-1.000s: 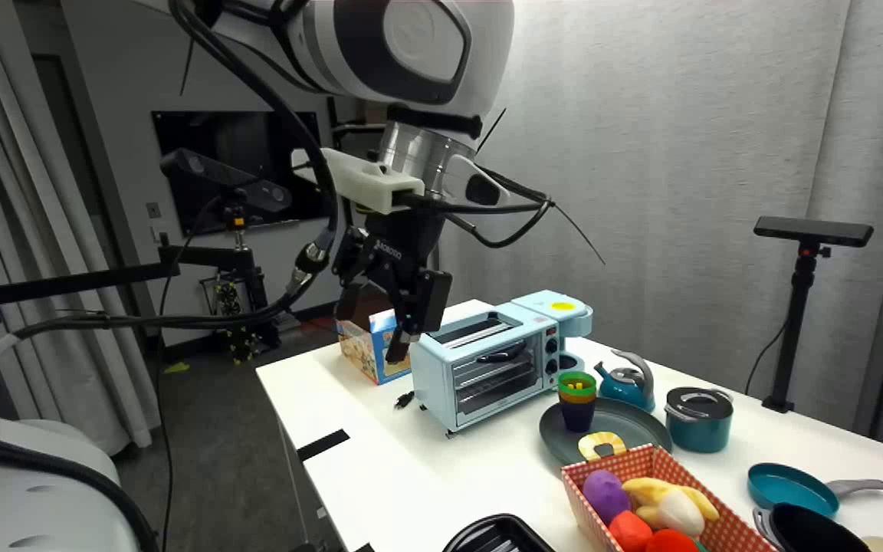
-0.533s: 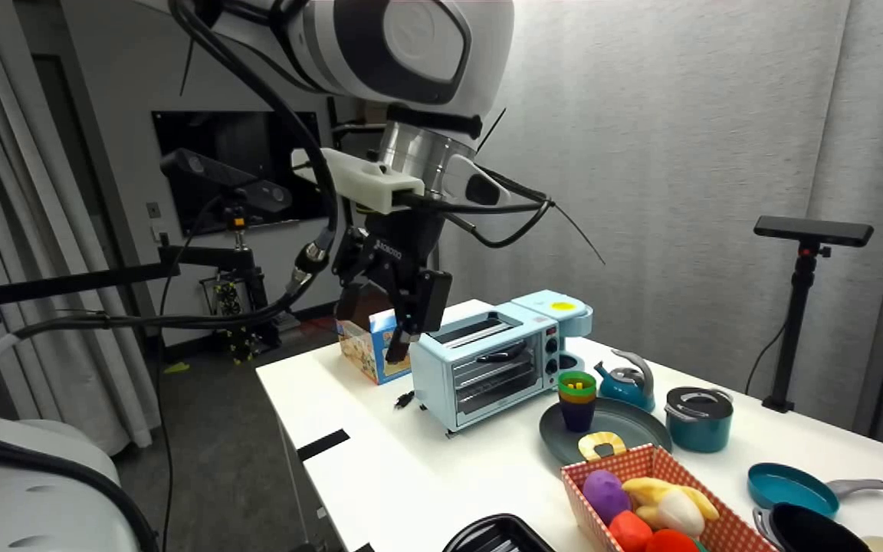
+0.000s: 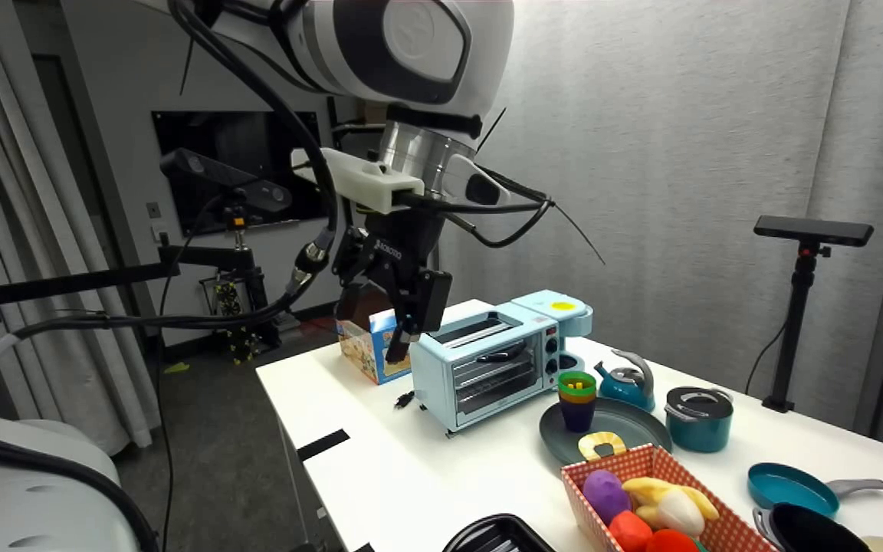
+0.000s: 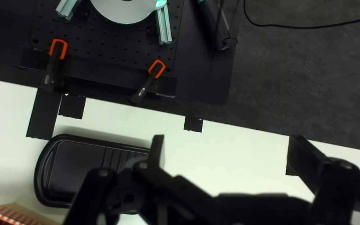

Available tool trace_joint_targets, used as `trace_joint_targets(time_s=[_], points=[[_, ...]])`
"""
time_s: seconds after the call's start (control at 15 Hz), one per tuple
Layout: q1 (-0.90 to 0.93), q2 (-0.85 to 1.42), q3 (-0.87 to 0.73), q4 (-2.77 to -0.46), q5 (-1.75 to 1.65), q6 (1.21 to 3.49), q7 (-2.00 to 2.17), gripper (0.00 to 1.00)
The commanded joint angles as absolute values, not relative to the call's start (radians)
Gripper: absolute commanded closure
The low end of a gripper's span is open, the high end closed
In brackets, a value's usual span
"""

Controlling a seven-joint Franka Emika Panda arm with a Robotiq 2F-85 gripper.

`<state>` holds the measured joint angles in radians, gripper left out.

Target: Pick up the banana plush toy and the object from the carton box and put them on the tray, and then return the banana plush toy to the carton box

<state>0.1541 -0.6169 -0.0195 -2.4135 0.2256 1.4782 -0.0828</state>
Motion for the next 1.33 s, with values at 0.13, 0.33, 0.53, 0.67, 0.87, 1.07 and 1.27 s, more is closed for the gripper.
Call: trace_joint_targets(time_s=[0.13, 0.33, 0.53, 0.67, 0.87, 1.07, 1.27], points=[[0.111, -0.592, 0.012, -2.397, 0.218, 1.473, -0.080, 0.00], [0.099, -0.557, 0.014, -2.379, 0.199, 1.468, -0.077, 0.00], [0.083, -0.519, 0.015, -2.360, 0.158, 1.487, -0.076, 0.00], [0.071, -0.483, 0.008, -2.340, 0.131, 1.513, -0.080, 0.00], [0.048, -0.426, -0.002, -2.311, 0.094, 1.603, -0.082, 0.00], [0.025, -0.363, -0.008, -2.276, 0.055, 1.706, -0.067, 0.00], [0.002, -0.288, -0.009, -2.227, 0.003, 1.790, -0.047, 0.00]])
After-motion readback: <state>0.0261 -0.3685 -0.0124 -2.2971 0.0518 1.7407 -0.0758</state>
